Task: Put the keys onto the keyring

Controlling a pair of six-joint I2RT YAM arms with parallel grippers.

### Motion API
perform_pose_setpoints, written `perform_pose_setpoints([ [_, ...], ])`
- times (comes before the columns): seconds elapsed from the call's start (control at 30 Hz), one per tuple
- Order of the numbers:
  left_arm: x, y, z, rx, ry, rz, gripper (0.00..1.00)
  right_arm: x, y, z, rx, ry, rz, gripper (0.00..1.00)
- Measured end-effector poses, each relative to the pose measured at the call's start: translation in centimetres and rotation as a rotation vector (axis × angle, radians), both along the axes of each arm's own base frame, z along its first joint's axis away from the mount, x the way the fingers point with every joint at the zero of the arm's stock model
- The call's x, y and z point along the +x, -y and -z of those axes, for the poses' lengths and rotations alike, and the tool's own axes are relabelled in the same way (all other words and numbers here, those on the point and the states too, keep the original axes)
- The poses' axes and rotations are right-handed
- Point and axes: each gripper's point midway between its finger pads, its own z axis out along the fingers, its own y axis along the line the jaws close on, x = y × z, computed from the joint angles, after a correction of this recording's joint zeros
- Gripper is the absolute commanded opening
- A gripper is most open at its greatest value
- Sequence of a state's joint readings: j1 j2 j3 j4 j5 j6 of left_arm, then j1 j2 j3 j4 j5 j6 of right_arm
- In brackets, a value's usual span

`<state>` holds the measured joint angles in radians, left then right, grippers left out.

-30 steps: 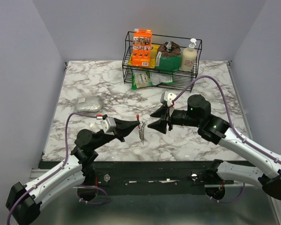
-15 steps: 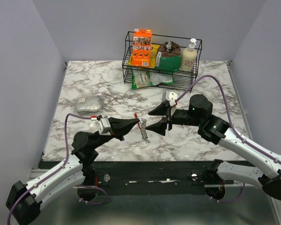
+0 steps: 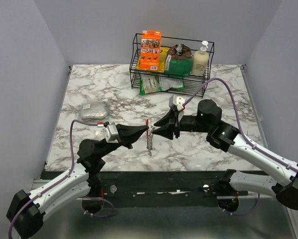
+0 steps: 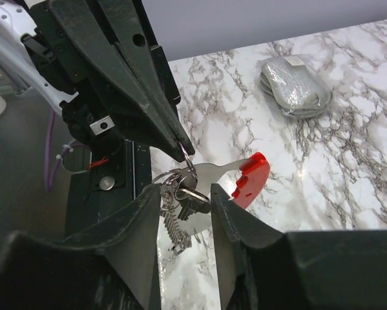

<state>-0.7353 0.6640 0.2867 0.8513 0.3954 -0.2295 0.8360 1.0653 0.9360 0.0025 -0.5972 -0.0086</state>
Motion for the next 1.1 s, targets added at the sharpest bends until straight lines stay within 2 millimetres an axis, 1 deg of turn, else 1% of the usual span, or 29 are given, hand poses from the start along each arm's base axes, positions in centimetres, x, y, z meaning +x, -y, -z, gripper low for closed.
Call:
perform_pose_setpoints([
  [0.17, 0.0, 0.0, 0.0, 0.0, 0.0, 0.001, 0.0, 0.1, -0.2, 0.5, -0.01, -0.015, -0.007, 0.36],
  [0.33, 0.0, 0.0, 0.0, 0.0, 0.0, 0.001, 0.0, 0.0, -0.3, 0.5, -0.01, -0.02, -0.01, 0.28],
  [0.4, 0.0, 0.0, 0.0, 0.0, 0.0, 0.0, 0.0, 0.0, -0.3, 0.6, -0.01, -0.021, -0.01, 0.23],
  [0.47, 0.0, 0.0, 0.0, 0.001, 0.0, 0.0, 0.0, 0.0, -0.3, 0.6, -0.01, -0.02, -0.01, 0.2],
  [0.5, 0.0, 0.0, 0.0, 0.001, 0.0, 0.001, 0.0, 0.0, -0.3, 0.6, -0.011, -0.021, -0.01, 0.14],
  [0.6, 0.0, 0.0, 0.1, 0.002, -0.002, 0.001, 0.0, 0.0, -0.3, 0.7, -0.012, -0.032, -0.009, 0.05],
  [0.8, 0.0, 0.0, 0.1, 0.002, -0.002, 0.001, 0.0, 0.1, -0.4, 0.9, -0.017, -0.04, -0.009, 0.02],
  [1.1, 0.1, 0.1, 0.3, 0.007, -0.007, 0.002, 0.0, 0.1, -0.8, 1.3, -0.027, -0.052, -0.024, 0.02],
])
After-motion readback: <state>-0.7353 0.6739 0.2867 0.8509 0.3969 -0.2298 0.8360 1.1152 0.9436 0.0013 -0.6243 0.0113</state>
